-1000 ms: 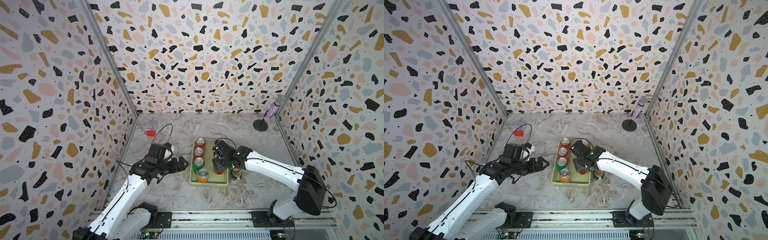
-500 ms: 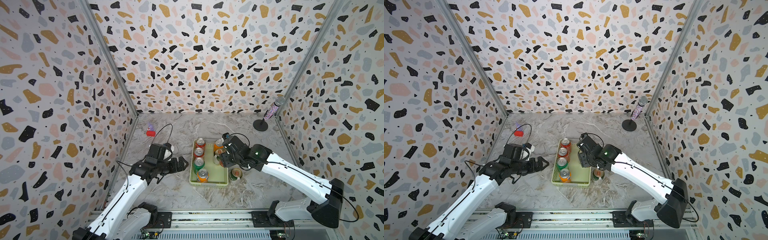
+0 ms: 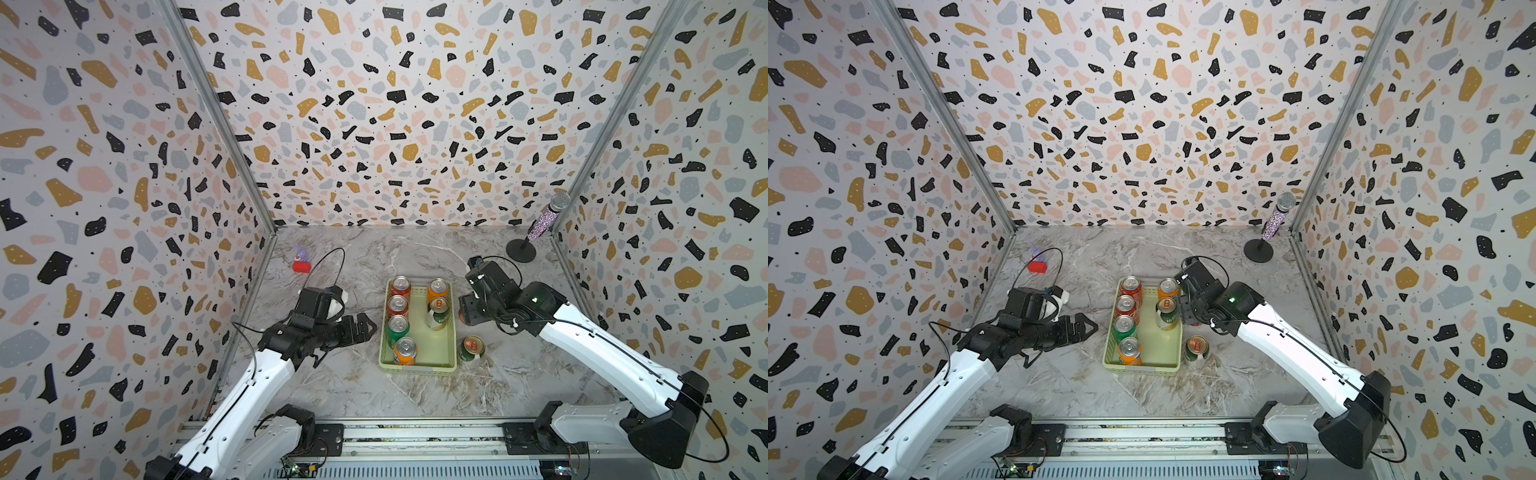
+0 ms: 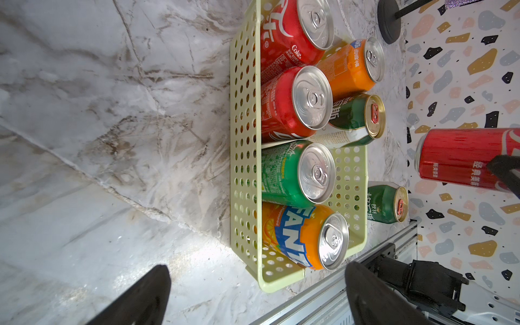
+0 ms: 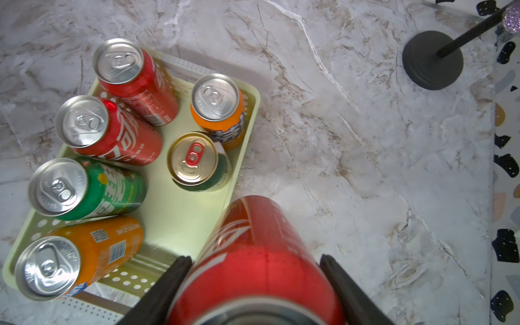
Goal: Take out the drinks from the basket
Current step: Place the drink at the center of the board.
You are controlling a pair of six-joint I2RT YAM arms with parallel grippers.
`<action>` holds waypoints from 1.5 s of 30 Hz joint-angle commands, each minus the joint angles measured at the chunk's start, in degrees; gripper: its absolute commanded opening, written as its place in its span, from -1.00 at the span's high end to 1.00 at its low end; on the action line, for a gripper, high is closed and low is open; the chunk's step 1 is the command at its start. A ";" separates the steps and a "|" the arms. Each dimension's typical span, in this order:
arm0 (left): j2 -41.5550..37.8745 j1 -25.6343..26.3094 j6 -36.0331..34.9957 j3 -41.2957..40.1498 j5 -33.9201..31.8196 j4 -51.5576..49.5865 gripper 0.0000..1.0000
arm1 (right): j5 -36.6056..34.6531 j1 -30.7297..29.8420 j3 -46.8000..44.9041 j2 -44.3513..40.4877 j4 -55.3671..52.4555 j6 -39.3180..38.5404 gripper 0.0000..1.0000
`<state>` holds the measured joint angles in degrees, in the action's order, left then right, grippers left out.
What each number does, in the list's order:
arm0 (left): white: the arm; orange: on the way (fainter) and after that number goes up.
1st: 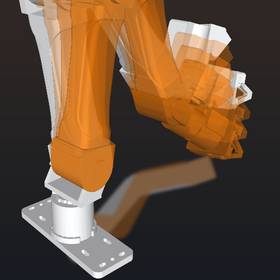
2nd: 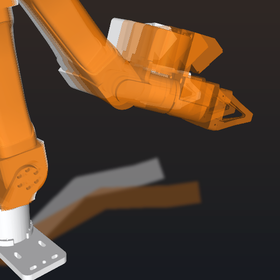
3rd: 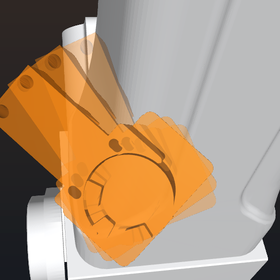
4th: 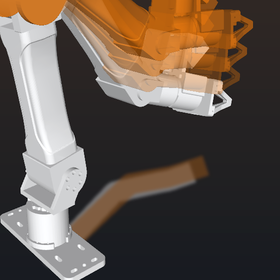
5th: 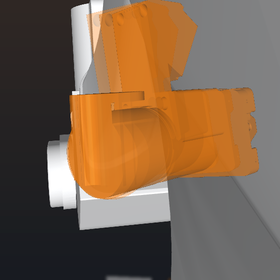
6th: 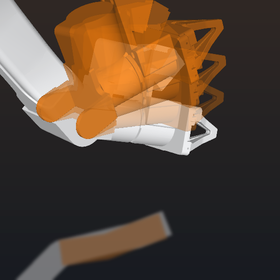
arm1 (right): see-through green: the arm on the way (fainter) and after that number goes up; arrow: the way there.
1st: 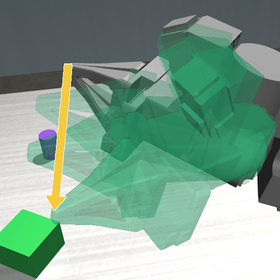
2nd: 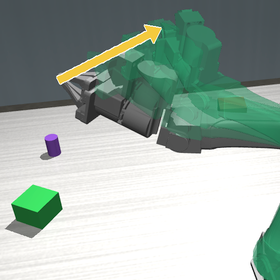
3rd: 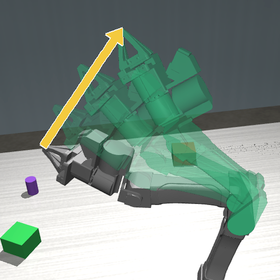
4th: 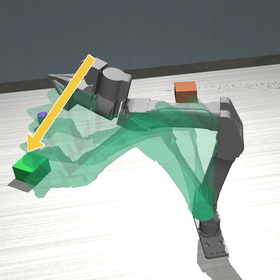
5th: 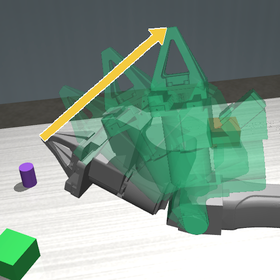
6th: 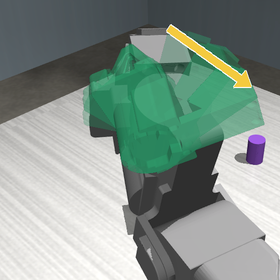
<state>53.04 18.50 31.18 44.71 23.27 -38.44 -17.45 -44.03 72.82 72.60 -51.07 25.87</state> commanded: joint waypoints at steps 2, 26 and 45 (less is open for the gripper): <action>-0.73 0.22 0.29 -0.82 -0.10 1.50 -0.99 | 0.93 1.76 -0.01 -0.98 1.67 -0.12 0.37; -0.27 0.22 0.37 -1.02 0.84 1.86 -0.99 | 6.82 4.91 -10.34 9.07 14.05 4.31 0.29; -0.51 0.23 0.46 -1.11 1.20 2.06 -0.99 | 6.70 4.90 -14.62 10.03 14.77 6.72 -0.01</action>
<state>53.06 18.50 31.35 44.23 23.59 -37.98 -10.04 -39.22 59.18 83.70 -36.97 31.81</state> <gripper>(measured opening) 0.997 0.696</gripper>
